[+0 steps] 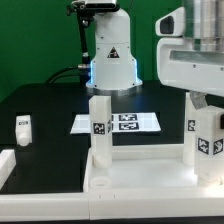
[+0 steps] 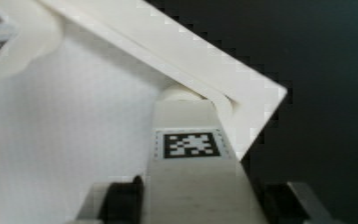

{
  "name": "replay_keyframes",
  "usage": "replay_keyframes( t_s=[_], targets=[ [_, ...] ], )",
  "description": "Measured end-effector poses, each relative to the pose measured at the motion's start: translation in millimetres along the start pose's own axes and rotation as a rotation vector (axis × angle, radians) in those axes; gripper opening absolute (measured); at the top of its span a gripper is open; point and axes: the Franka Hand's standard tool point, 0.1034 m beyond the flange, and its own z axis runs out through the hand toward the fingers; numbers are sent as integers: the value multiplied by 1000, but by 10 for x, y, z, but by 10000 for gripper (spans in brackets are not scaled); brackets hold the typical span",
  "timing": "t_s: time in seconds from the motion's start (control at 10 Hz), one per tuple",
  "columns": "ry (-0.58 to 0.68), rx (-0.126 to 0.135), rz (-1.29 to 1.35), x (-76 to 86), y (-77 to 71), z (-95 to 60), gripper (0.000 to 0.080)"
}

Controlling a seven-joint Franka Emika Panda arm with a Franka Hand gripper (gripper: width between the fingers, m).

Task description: Assemble desk

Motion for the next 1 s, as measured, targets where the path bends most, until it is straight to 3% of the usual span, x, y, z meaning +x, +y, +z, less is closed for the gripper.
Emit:
replay_keyframes(
  t_s=[0.2,0.4,0.6,0.7,0.8,1.0],
  targets=[
    [-5,3,176,-21,-11,-1,284],
    [-5,2,151,-20,-8,3,284],
    [12,-8,-101,-22,6,14,570],
    [17,-11,-300,-21,10,20,570],
    [19,-14,-432,-17,4,12,632],
    [21,-16,-538,-8,7,13,646]
  ],
)
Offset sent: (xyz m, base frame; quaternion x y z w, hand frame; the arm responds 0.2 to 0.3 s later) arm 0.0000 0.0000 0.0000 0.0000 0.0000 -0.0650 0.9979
